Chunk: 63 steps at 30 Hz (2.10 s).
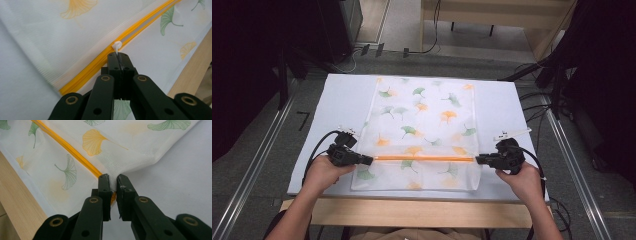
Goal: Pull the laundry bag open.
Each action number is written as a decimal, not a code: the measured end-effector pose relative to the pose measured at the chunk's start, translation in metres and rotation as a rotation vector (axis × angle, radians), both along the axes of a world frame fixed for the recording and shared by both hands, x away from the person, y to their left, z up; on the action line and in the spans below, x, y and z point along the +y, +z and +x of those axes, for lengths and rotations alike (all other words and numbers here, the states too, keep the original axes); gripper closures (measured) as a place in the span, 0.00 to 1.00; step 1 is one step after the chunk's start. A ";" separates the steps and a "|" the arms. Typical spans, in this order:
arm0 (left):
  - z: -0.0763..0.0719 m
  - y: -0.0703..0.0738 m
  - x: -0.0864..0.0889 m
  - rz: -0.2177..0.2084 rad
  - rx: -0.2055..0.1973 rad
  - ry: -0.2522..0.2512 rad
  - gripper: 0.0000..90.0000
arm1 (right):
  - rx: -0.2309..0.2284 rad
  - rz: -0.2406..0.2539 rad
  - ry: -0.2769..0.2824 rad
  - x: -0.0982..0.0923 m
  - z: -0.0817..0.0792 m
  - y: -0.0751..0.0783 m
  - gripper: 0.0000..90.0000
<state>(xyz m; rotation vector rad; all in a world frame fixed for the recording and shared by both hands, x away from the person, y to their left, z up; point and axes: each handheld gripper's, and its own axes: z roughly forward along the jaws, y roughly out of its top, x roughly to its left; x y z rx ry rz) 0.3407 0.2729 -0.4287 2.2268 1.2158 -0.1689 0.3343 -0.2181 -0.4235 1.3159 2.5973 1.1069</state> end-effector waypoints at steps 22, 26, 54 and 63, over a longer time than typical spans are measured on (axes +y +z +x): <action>-0.001 0.001 0.006 -0.014 0.001 0.013 1.00 | 0.004 -0.003 0.000 0.000 0.000 0.000 0.94; -0.001 0.001 0.007 -0.018 0.002 0.014 1.00 | 0.006 -0.005 0.002 0.001 0.000 -0.001 0.94; -0.003 0.001 0.020 -0.018 0.007 0.040 1.00 | 0.011 -0.013 0.011 0.001 0.003 -0.002 0.94; -0.004 0.002 0.026 -0.018 0.008 0.049 1.00 | 0.011 -0.012 0.012 0.002 0.003 -0.002 0.94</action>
